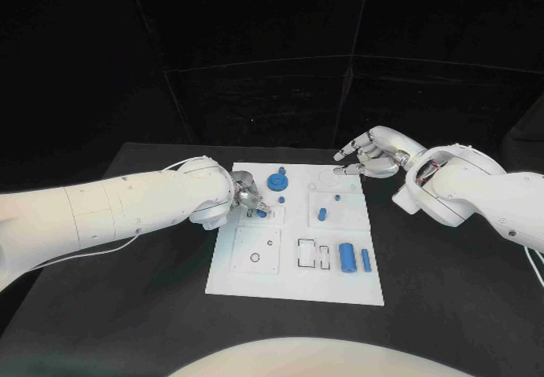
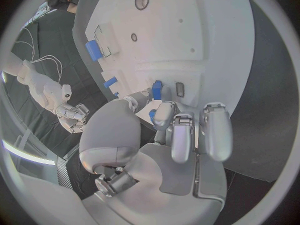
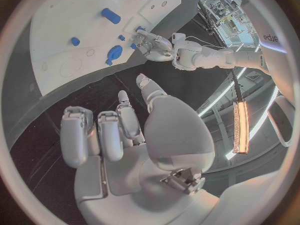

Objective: Assemble the parts on the task board

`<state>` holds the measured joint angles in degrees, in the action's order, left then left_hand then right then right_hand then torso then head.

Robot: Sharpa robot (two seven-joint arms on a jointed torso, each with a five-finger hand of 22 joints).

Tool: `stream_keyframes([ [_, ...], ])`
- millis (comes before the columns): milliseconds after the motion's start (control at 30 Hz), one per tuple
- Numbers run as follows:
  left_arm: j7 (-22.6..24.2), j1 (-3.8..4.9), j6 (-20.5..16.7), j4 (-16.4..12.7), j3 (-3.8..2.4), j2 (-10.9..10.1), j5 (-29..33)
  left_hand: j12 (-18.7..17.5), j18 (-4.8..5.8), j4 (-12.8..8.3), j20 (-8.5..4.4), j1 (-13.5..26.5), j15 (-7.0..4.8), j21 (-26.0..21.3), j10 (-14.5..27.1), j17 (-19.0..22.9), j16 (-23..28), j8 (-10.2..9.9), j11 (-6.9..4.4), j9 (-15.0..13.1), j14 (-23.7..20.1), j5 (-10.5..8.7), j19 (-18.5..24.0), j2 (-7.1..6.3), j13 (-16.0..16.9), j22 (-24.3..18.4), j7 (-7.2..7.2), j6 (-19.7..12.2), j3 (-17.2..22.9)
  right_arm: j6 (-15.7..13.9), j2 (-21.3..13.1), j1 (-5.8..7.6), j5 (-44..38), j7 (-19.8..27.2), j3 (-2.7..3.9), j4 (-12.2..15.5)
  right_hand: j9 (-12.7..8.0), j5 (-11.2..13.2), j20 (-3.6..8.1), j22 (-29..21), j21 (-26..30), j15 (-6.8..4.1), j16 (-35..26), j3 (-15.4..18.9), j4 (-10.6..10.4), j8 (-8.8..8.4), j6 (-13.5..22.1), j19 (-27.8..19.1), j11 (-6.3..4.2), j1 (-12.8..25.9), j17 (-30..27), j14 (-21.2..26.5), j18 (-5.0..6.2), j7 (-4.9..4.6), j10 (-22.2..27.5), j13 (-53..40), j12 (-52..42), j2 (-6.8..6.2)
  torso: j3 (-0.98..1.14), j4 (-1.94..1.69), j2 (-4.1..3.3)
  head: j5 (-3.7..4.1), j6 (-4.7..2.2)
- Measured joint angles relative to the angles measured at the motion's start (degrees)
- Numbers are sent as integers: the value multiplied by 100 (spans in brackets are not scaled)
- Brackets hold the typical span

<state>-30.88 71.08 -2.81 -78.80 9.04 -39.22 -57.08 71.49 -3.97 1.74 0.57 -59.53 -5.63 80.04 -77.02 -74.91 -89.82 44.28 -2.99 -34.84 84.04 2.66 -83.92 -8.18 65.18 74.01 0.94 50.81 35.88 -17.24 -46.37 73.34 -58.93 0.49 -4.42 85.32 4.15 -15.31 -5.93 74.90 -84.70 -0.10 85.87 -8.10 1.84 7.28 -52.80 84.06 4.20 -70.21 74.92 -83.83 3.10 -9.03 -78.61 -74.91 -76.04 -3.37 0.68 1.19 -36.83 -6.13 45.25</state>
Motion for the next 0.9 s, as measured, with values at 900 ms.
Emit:
stream_keyframes([
  [900, -80, -11, 17, 44, 7, 40, 0, 108, 0, 450, -35, 617, -40, 52, -99, 0, 0, 117, -19, -39, 1, 5, 7, -88, 85, 93, -25, 102, -771, 4, 4, 0, 0, -5, 0, -32, -4, -54, 0, 0, 23, 0, 0, 31, 1, 0, 0, 0, -21, 18, -1, 0, 0, 0, 21, 7, 0, 17, 0, -3, 0, 11, 21],
])
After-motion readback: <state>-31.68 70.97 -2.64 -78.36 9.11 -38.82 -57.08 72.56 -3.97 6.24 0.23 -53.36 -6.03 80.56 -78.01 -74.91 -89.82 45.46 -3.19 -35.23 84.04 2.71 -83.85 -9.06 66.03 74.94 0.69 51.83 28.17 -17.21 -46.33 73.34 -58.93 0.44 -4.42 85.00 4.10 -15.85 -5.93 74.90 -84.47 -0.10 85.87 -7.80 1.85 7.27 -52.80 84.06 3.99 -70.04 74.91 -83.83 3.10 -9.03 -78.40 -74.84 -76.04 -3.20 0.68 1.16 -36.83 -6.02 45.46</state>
